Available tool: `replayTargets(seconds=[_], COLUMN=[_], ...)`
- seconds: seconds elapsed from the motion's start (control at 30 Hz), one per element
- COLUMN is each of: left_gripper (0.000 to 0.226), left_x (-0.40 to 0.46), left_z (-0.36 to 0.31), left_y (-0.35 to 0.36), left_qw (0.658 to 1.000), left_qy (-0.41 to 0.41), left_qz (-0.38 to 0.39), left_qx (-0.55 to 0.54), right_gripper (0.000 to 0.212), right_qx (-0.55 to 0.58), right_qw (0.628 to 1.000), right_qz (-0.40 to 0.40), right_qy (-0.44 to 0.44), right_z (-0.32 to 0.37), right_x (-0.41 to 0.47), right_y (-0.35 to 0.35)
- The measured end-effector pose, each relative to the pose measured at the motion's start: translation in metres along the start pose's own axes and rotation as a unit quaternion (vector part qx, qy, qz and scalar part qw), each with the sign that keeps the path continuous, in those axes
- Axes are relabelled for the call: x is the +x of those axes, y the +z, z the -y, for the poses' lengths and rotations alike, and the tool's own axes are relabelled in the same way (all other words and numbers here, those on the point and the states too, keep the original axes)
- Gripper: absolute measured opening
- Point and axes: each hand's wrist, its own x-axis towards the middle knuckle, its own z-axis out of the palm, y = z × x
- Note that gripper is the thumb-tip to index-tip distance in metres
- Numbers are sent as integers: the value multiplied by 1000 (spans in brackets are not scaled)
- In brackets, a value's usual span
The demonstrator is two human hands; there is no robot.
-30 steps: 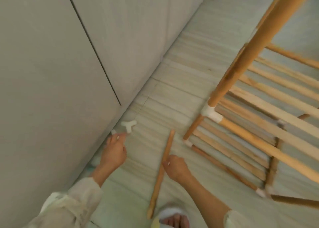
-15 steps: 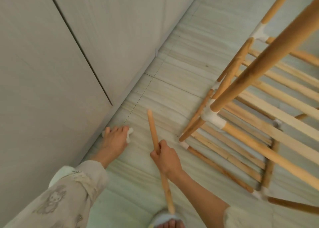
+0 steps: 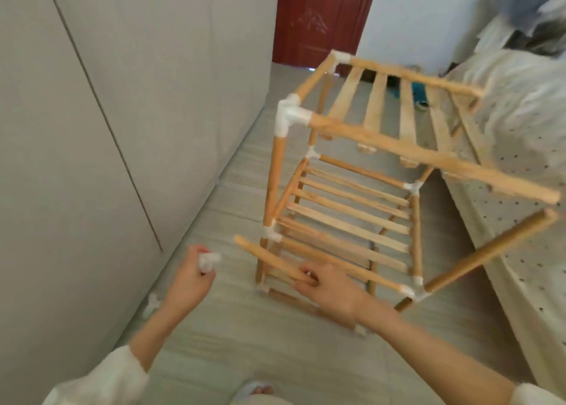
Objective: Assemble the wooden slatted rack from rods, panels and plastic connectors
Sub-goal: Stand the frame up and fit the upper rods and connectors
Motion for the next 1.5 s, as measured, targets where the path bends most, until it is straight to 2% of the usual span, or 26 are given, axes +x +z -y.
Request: replayTargets(seconds=[0.13, 0.27, 0.33, 0.43, 0.53, 0.6, 0.67, 0.73, 0.8, 0.97, 1.07, 1.17, 1.2, 1.23, 1.3, 1.33, 1.43, 1.5], left_gripper=[21, 22, 21, 18, 21, 29, 32, 22, 12, 13, 29, 72, 76, 70, 41, 32, 23, 16], left_x=[-25, -46, -56, -70, -82, -84, -81, -75, -69, -60, -46, -37, -34, -33, -37, -39, -52, -68], left_z=[-92, -176, -214, -261, -297, -317, -330, -335, -333, -315, -301, -288, -284, -279, -273, -270, -262, -264], left_y=[-23, -31, -24, -2, 29, 51, 75, 91, 98, 88, 65, 31, 19, 8, -9, -14, -17, -13], left_qw=[990, 963, 951, 934, 914, 890, 882, 906, 930, 928, 946, 956, 957, 957, 961, 960, 929, 900], left_qy=[128, 254, 293, 352, 404, 449, 459, 414, 365, 372, 312, 264, 252, 245, 246, 264, 340, 378], left_qz=[-23, -32, -39, -32, -20, -54, -66, -54, -29, 9, 2, -13, -13, -15, -40, -68, -122, -145], left_qx=[-48, -90, -93, -50, 15, 53, 85, 68, 20, -15, -88, -126, -142, -152, -120, -70, 84, 161], right_gripper=[10, 27, 29, 34, 27, 15, 12, 15, 18, 22, 20, 25, 27, 29, 26, 23, 25, 41], right_qx=[45, 139, 199, 274, 327, 370, 399, 403, 424, 460, 488, 518, 521, 518, 513, 513, 511, 508], right_qw=[993, 959, 929, 863, 798, 793, 806, 817, 810, 819, 834, 838, 839, 841, 845, 844, 833, 825], right_qz=[-103, -236, -308, -424, -505, -483, -436, -411, -405, -341, -248, -118, -84, -66, -74, -95, -168, -199], right_qy=[-42, -64, -54, -30, 27, 35, 27, 21, 15, -33, -71, -123, -135, -141, -134, -126, -129, -148], right_z=[-2, -18, -30, -48, -71, -84, -90, -90, -90, -78, -57, -38, -32, -27, -17, -12, 0, 9], right_x=[-63, -114, -134, -154, -166, -167, -163, -158, -155, -157, -152, -141, -137, -134, -127, -125, -120, -120], right_y=[-55, -96, -111, -134, -154, -159, -157, -155, -157, -152, -137, -119, -113, -110, -108, -110, -121, -130])
